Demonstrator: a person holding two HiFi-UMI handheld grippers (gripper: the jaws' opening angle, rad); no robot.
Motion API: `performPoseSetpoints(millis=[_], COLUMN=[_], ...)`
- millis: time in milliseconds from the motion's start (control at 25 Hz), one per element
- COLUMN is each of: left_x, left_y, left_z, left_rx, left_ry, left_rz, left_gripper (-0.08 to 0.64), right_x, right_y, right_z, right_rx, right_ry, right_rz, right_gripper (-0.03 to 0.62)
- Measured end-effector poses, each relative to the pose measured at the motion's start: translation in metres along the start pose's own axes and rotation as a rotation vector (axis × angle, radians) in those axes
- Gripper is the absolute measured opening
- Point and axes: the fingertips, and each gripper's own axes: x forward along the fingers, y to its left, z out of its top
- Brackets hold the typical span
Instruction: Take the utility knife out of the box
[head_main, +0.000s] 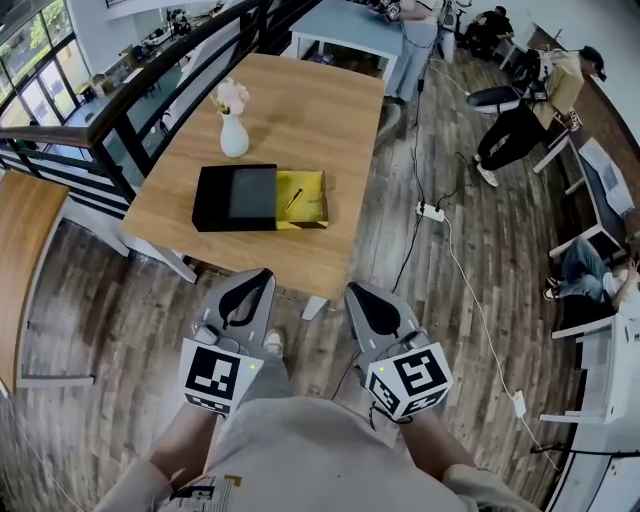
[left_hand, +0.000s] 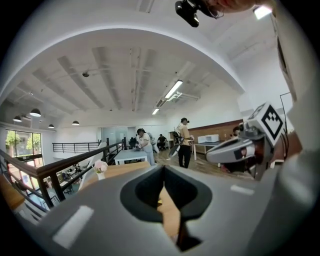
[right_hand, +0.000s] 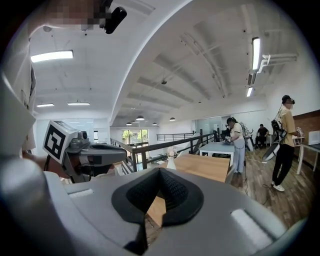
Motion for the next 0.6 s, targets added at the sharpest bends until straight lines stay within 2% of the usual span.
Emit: performPoseSetpoints(millis=[280, 600], left_x=[0.053, 0.112], left_y=[0.061, 0.124], left_z=[0.009, 0.013], left_rx=[-0.039, -0.043], left_ry=[0.002, -0.003], left_rz=[-0.03, -0.076], left_gripper=[0.002, 0.002], right_x=[0.071, 0.151], right_y=[-0.038, -0.069], right_z=[0.032, 0.061], right_rx=[0.001, 0.03], right_ry=[-0.008, -0.019], right_rz=[-0.065, -0.113], right_gripper=[0.002, 0.002])
